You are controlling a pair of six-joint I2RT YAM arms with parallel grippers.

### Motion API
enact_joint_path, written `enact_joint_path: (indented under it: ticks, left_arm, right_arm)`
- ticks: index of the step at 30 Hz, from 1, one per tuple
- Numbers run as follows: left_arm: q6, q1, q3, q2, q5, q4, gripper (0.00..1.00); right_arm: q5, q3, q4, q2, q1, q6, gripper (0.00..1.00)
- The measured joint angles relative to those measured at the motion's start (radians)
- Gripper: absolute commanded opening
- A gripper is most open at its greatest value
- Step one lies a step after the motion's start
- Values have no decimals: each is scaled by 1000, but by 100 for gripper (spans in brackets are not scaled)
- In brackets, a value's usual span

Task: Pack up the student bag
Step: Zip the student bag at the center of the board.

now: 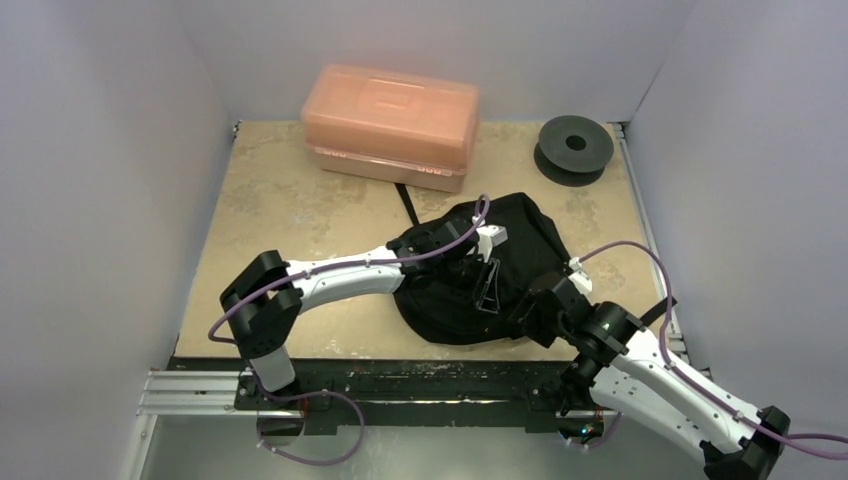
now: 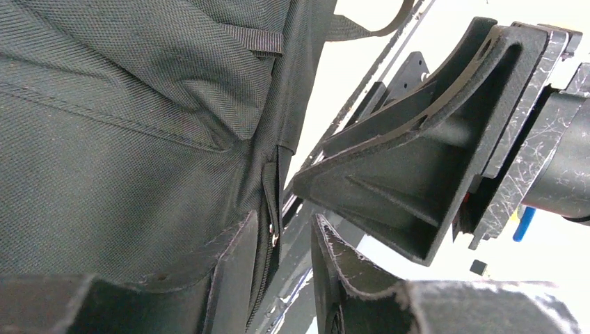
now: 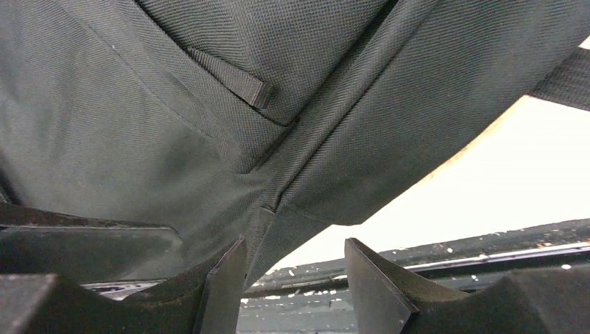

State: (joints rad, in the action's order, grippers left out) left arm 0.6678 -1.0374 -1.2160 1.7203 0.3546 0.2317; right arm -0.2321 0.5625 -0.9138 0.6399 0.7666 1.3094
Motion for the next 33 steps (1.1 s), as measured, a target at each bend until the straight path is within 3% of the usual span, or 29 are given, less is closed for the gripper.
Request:
enact_joint_path:
  ticks: [6,11,12,26,30,33]
  left_arm:
    - [4,0,-4,21,14,0,35]
    - [4,0,-4,21,14,2,35]
    - [4,0,-4,21,14,2,35]
    - [29,25,-66,136,100,5,37]
    - [39,27,-91,182,115,9,24]
    - [53,27,-99,204,126,10,19]
  right_arm:
    - [19,-23,56,49,0,31,51]
    - [27,-29,94,106,0,39,3]
    - [31,-30,102,107,0,41,0]
    - [13,-89,145,-83,0,48,0]
    - [15,-108,152,-102,0,50,0]
    - [15,-108,160,-92,0,48,0]
